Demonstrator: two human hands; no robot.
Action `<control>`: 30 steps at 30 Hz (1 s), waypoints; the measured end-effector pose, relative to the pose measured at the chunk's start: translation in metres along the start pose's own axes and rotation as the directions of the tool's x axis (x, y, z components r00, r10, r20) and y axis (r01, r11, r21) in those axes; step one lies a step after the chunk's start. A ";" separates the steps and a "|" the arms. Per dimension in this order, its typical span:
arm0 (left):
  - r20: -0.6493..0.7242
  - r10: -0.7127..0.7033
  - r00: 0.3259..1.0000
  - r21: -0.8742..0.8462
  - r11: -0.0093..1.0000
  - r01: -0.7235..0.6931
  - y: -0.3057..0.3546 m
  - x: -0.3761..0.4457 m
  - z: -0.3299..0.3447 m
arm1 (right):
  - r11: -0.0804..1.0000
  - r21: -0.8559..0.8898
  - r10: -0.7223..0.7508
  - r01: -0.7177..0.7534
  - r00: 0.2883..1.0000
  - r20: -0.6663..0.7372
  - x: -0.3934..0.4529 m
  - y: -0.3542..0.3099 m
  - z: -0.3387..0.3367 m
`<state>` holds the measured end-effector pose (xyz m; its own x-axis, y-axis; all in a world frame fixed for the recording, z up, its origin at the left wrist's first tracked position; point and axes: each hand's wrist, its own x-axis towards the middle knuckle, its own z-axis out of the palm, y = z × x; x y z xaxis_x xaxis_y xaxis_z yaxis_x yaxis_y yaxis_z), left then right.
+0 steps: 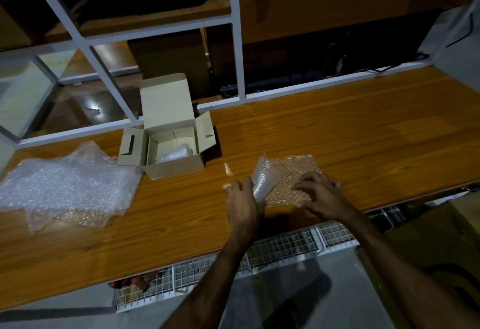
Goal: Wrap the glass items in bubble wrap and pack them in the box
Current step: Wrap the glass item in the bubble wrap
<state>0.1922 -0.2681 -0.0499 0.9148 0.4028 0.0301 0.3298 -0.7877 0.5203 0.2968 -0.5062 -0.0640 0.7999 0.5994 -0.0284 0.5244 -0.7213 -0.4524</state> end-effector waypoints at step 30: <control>0.342 0.183 0.922 -0.501 0.866 0.014 0.009 0.011 -0.049 | 0.942 -0.066 -0.336 0.330 0.921 -0.195 0.056 -0.060 -0.080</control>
<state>0.1935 -0.2479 -0.0027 0.9833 0.0684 -0.1688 0.1815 -0.4428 0.8781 0.3335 -0.4570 0.0324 0.6174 0.7274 0.2996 0.7771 -0.5046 -0.3762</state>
